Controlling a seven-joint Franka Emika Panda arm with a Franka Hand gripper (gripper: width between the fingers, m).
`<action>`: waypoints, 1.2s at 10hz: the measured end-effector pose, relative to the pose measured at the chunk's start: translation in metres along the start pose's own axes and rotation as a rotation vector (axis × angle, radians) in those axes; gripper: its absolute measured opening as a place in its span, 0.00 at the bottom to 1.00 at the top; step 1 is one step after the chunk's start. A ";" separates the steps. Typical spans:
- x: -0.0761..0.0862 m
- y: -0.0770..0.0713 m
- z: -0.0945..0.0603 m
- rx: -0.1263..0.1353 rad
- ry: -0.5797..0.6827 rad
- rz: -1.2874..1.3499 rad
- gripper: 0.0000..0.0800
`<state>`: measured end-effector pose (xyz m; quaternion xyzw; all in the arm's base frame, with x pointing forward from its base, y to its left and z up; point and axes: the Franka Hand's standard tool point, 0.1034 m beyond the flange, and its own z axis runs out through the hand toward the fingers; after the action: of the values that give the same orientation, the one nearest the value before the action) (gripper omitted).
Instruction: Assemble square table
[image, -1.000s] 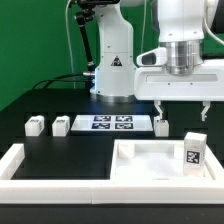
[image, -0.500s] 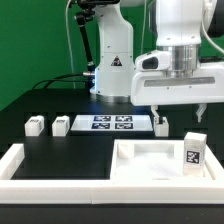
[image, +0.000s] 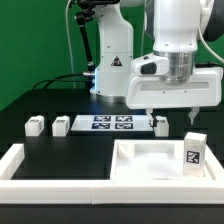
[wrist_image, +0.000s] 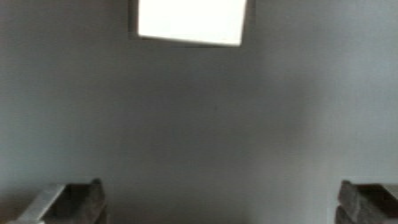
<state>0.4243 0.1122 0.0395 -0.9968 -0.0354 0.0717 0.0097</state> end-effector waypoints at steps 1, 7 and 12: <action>0.000 0.000 -0.002 0.010 -0.079 0.016 0.81; -0.039 0.020 0.008 0.046 -0.583 0.190 0.81; -0.044 0.019 0.026 0.050 -0.701 0.265 0.81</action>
Offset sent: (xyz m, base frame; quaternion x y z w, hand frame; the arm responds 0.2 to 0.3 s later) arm -0.0390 -0.0248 -0.0005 0.0257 -0.2344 0.0421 0.9709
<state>0.3780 0.0900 0.0199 -0.9071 0.0946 0.4099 0.0119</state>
